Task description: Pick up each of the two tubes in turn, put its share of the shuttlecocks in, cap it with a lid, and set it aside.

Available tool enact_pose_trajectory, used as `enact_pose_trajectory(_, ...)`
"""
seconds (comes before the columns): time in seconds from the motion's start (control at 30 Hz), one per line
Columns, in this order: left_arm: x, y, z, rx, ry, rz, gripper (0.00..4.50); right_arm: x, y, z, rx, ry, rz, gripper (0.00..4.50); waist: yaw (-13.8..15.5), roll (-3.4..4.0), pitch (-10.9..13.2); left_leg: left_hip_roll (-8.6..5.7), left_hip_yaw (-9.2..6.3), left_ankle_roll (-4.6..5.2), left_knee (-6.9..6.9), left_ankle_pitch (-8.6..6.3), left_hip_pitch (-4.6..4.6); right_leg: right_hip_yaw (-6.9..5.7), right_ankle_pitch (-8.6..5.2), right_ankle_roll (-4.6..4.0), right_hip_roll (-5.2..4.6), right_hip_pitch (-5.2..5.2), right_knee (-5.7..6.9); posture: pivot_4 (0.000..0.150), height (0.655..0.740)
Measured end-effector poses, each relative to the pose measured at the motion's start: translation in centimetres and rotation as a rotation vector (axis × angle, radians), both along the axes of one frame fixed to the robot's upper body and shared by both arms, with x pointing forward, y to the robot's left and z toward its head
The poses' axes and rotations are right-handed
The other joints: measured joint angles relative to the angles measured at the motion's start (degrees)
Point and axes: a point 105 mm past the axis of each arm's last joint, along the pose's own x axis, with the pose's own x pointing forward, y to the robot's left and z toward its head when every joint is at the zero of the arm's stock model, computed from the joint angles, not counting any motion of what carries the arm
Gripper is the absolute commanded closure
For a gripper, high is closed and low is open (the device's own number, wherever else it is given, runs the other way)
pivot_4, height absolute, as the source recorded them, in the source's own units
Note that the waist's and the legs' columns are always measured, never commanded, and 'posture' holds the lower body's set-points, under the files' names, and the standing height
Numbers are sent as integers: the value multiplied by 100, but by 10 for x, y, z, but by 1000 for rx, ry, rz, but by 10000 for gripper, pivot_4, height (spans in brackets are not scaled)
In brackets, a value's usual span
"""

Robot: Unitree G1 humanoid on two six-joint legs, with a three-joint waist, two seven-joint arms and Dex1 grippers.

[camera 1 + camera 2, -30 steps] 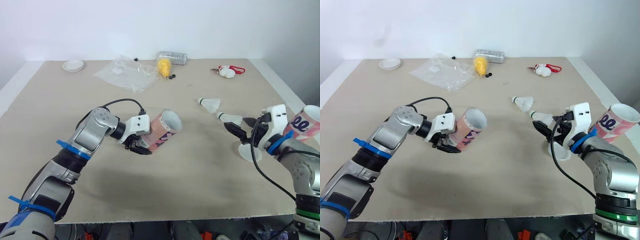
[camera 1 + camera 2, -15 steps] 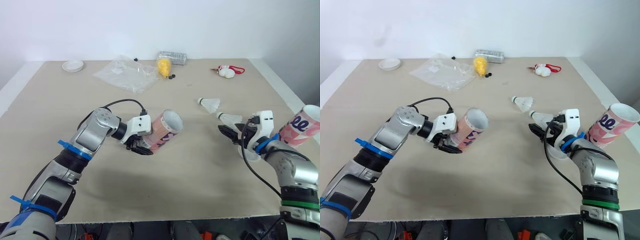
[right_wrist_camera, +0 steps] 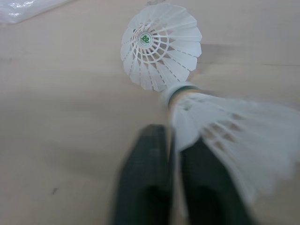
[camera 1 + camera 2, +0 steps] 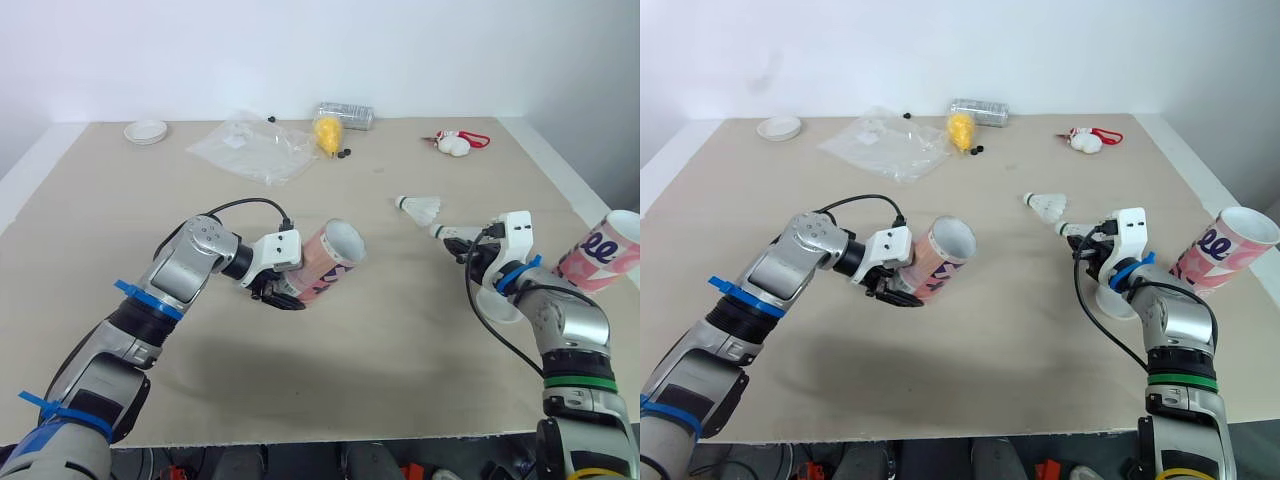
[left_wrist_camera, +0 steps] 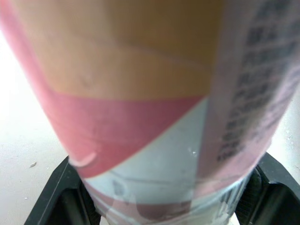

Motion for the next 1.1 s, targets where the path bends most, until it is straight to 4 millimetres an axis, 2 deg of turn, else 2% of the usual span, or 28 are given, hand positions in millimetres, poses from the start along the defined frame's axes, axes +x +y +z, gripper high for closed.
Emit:
enact_pose_trajectory(0.1, 0, -1, 0, -3, -1, -1, 16022, -11, -3, 4, -58, -16, 27, 44241, 2, 2, 1, 0, 0, 0, -1, 0, -2, 0, -3, 2, 0, -2, 0, 1500, 7400)
enact_pose_trajectory(0.17, 0, -1, 0, -2, 0, 0, 16022, -19, 1, 17, -113, -51, 82, 44241, 7, 5, 3, -2, 0, 0, -1, 0, -3, 0, -6, 5, -2, -1, 0, 1500, 7400)
enact_pose_trajectory(0.27, 0, -1, 0, -2, 1, 0, 16022, -33, 16, 55, -220, -155, 201, 44241, 0, 8, 3, -2, 0, 0, 0, 0, -1, 1, -5, 5, -2, 0, 1, 1500, 7400)
enact_pose_trajectory(0.37, 0, 0, 0, 0, 4, 0, 16022, -51, 35, 104, -409, -275, 358, 44241, -10, 12, 7, 0, 2, 0, 2, 0, 4, 1, -3, 3, -1, 0, 2, 1500, 7400)
enact_pose_trajectory(0.47, 1, 2, -1, 3, 11, 2, 16022, -70, 76, 159, -557, -467, 550, 44241, -42, 13, 7, 4, 4, 0, 0, 0, 11, 0, -2, -1, 1, 1, 2, 1500, 7400)
enact_pose_trajectory(0.53, 1, 1, -1, 2, 20, -1, 16022, -90, 111, 176, -644, -586, 720, 44241, -40, 4, 3, 9, -2, -1, -2, 0, 10, -4, -6, -5, 6, 2, 2, 1500, 7400)
enact_pose_trajectory(0.6, 1, 0, -1, -3, 29, -2, 16022, -99, 129, 168, -694, -602, 834, 44241, -33, -8, 2, 7, -2, -1, -2, -1, 6, -5, -9, -3, 4, 2, 2, 1500, 7400)
enact_pose_trajectory(0.7, 0, -1, -1, -12, 39, -5, 16022, -103, 144, 142, -754, -551, 974, 44241, 2, -10, 4, -4, 4, -2, 1, -1, -5, -2, -12, 5, -11, -3, 1, 1500, 7400)
enact_pose_trajectory(1.1, -1, -2, 0, -23, 54, 19, 16022, -96, 148, 121, -835, -563, 1096, 44241, 10, -10, 5, 0, 2, -2, 0, -1, -2, -3, -10, 0, -6, -5, 2, 1500, 7400)
